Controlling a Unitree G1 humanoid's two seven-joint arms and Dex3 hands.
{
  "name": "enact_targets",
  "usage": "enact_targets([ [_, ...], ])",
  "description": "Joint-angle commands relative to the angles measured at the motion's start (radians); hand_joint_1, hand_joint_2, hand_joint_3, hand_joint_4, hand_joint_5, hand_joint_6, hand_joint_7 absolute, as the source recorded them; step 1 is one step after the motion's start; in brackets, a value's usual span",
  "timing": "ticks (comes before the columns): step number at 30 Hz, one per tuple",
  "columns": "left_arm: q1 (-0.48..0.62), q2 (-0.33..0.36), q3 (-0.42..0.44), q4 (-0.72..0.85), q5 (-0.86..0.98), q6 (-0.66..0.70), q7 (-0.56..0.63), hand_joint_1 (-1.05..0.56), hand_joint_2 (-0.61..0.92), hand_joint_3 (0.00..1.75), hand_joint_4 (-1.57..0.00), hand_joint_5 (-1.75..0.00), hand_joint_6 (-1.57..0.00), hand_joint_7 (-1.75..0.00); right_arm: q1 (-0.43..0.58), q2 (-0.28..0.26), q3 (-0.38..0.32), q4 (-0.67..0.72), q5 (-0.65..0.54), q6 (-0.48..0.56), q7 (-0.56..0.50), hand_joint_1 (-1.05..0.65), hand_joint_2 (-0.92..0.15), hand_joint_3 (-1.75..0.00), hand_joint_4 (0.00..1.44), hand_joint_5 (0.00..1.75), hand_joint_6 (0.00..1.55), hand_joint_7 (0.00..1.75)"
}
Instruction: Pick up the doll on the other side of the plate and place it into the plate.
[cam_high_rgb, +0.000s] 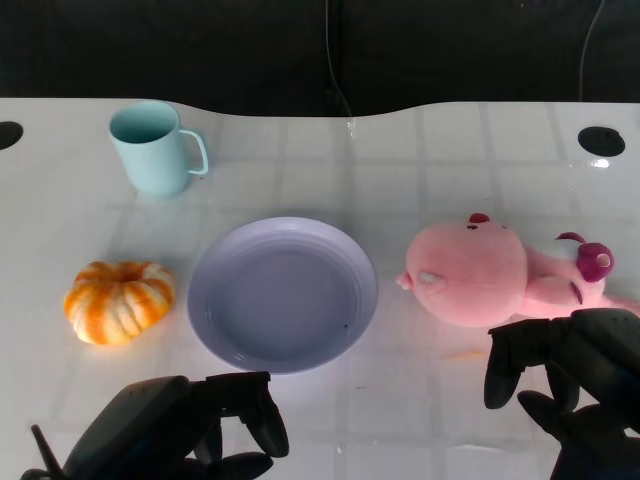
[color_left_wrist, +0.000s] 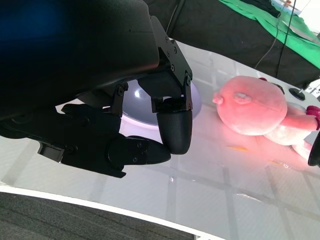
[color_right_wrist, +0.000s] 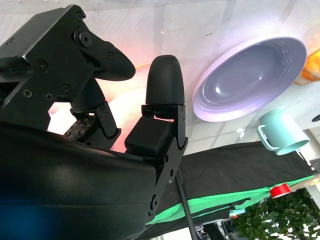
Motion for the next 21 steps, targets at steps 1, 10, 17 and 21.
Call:
enact_targets([
  [1, 0.001, 0.017, 0.008, 0.002, -0.006, -0.005, -0.005, -0.31, 0.92, 0.37, -0.62, -1.65, -0.63, -1.22, -0.007, 0.004, -0.022, 0.002, 0.027, -0.024, -0.036, 0.02, -0.31, -1.22, 0.90, 1.54, 0.93, 1.01],
  [10, 0.007, 0.025, 0.010, 0.003, -0.009, -0.010, -0.003, -0.31, 0.92, 0.37, -0.60, -1.63, -0.62, -1.22, -0.008, 0.028, -0.064, -0.019, 0.067, -0.047, -0.095, -0.12, -0.62, -0.53, 0.81, 1.11, 0.89, 0.40],
  [17, 0.009, 0.029, 0.008, 0.005, -0.005, -0.016, 0.000, -0.30, 0.92, 0.37, -0.61, -1.64, -0.62, -1.22, -0.013, 0.026, -0.095, -0.066, 0.051, -0.017, -0.106, -0.33, -0.84, -0.12, 0.47, 0.91, 0.63, 0.14],
  [21, 0.010, 0.029, 0.009, 0.009, -0.002, -0.023, 0.003, -0.31, 0.92, 0.37, -0.62, -1.63, -0.62, -1.21, -0.029, 0.023, -0.120, -0.085, 0.050, -0.006, -0.111, -0.40, -0.87, -0.05, 0.34, 0.82, 0.50, 0.06],
])
